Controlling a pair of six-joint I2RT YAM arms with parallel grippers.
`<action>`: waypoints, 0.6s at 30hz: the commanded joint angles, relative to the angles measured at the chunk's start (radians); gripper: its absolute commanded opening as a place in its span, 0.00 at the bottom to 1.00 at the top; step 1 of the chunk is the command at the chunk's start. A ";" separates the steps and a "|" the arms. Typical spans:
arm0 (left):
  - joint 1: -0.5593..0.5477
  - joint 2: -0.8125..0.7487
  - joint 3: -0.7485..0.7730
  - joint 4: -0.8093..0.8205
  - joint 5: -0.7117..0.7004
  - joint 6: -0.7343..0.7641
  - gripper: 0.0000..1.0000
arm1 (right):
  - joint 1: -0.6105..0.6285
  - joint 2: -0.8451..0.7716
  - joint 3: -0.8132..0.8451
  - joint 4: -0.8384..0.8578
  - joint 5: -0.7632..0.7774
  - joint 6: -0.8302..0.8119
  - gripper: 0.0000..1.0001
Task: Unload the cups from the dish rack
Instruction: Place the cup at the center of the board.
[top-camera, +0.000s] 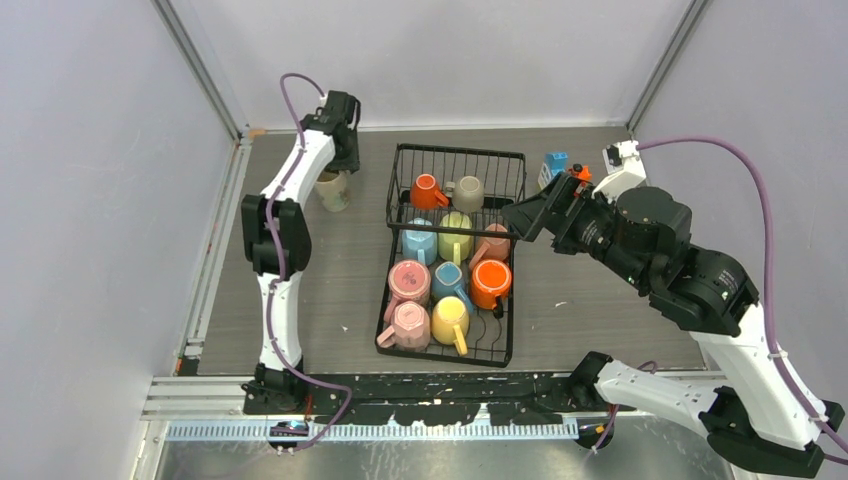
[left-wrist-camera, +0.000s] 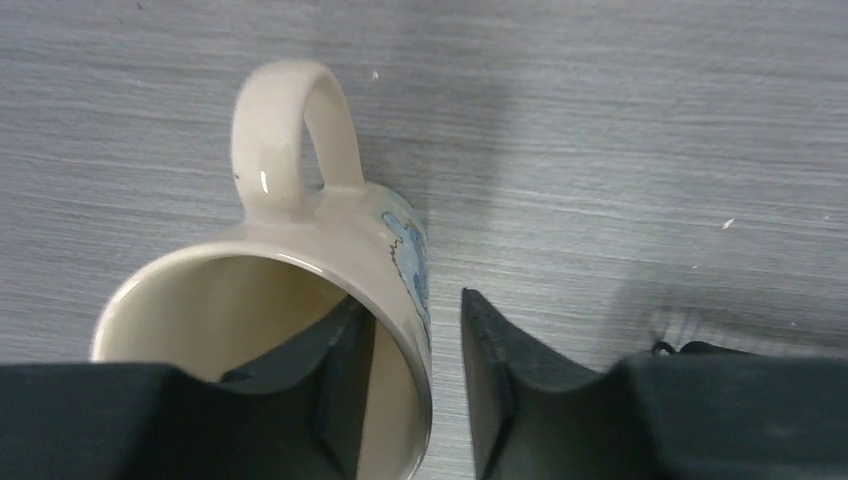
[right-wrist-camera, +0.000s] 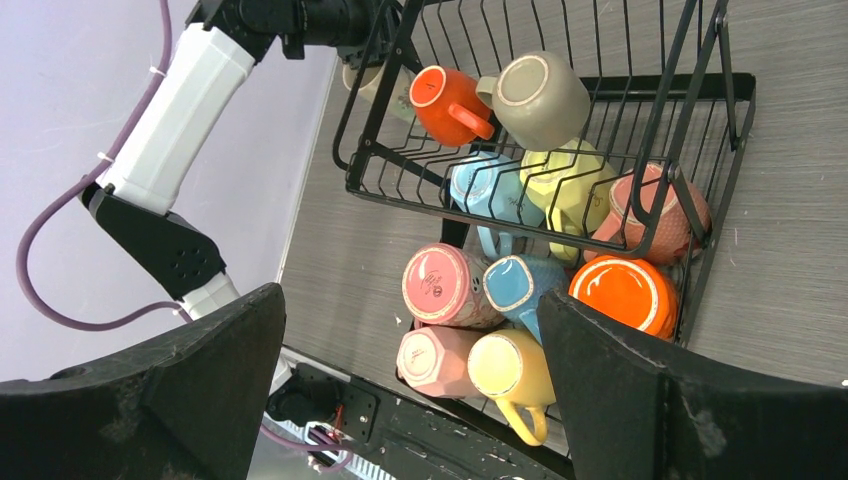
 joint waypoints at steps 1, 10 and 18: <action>0.005 -0.039 0.082 0.011 -0.009 0.020 0.44 | -0.004 -0.003 0.016 0.016 0.005 0.010 1.00; 0.005 -0.093 0.160 -0.024 -0.003 0.025 0.69 | -0.003 0.008 0.029 0.004 0.003 -0.002 1.00; 0.002 -0.202 0.210 -0.035 0.035 0.023 0.92 | -0.004 0.007 0.007 -0.005 0.005 -0.011 1.00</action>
